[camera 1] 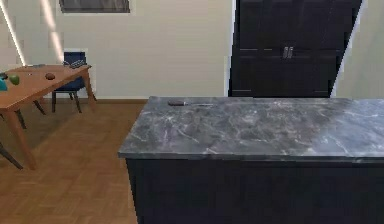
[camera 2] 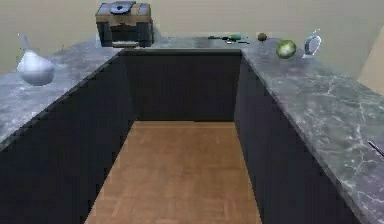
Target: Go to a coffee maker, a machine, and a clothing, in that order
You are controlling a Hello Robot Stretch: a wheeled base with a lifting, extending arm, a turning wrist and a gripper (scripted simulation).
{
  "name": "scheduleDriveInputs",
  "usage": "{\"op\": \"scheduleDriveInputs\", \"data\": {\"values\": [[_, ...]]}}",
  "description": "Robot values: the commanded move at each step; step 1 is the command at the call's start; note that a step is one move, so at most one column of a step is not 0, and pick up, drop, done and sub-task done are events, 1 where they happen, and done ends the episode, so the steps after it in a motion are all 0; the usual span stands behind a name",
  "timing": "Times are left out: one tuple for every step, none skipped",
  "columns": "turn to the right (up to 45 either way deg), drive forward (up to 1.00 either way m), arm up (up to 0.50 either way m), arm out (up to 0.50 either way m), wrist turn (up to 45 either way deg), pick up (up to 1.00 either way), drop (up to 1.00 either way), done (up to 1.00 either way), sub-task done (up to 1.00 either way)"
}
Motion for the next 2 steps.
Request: {"op": "scheduleDriveInputs", "data": {"values": [[-45.0, 0.0, 0.0, 0.0, 0.0, 0.0, 0.0, 0.0, 0.0], [-12.0, 0.0, 0.0, 0.0, 0.0, 0.0, 0.0, 0.0, 0.0]]}}
